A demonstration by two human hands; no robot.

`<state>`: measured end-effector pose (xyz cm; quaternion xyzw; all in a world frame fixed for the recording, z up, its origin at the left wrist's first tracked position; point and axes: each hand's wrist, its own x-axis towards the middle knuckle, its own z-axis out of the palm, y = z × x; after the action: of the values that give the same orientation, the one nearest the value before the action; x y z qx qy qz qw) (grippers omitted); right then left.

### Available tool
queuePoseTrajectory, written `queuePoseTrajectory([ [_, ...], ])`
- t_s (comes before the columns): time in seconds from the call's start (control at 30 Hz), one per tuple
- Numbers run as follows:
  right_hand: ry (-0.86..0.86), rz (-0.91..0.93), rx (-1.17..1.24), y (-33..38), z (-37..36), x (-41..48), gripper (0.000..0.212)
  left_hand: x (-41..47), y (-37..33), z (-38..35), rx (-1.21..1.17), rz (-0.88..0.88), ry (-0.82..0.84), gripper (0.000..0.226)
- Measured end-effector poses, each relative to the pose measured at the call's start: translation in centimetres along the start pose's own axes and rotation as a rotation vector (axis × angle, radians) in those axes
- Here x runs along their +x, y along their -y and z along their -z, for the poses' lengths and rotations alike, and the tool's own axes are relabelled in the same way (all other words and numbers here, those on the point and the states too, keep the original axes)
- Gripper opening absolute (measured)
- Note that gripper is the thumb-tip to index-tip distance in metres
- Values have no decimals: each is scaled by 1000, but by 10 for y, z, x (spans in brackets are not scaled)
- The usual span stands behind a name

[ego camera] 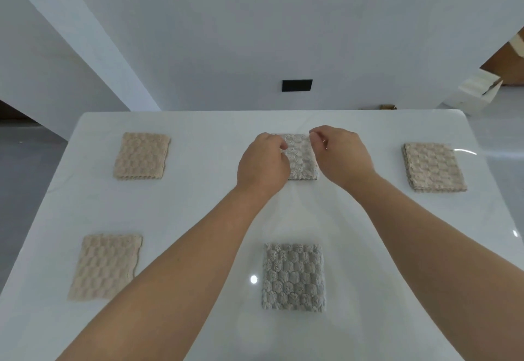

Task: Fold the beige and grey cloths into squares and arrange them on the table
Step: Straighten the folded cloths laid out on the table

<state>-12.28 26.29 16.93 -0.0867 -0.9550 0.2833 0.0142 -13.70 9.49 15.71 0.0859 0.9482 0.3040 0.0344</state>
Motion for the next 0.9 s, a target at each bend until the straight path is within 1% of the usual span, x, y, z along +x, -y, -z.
queuePoseTrajectory([
  [0.2,23,-1,-3,-12,18,-41,34,-40,-23,1,-26,-8,5,27],
  [0.37,34,7,15,-37,39,-81,32,-86,-57,-10,-36,6,-5,25],
  [0.53,50,35,60,-73,69,-130,30,-139,-105,-31,-107,77,-58,24],
  [0.7,43,86,69,-109,99,-175,30,-181,-151,-54,-132,72,-84,23],
  [0.9,37,101,53,-157,133,-218,31,-222,-194,-86,-162,93,-84,23],
])
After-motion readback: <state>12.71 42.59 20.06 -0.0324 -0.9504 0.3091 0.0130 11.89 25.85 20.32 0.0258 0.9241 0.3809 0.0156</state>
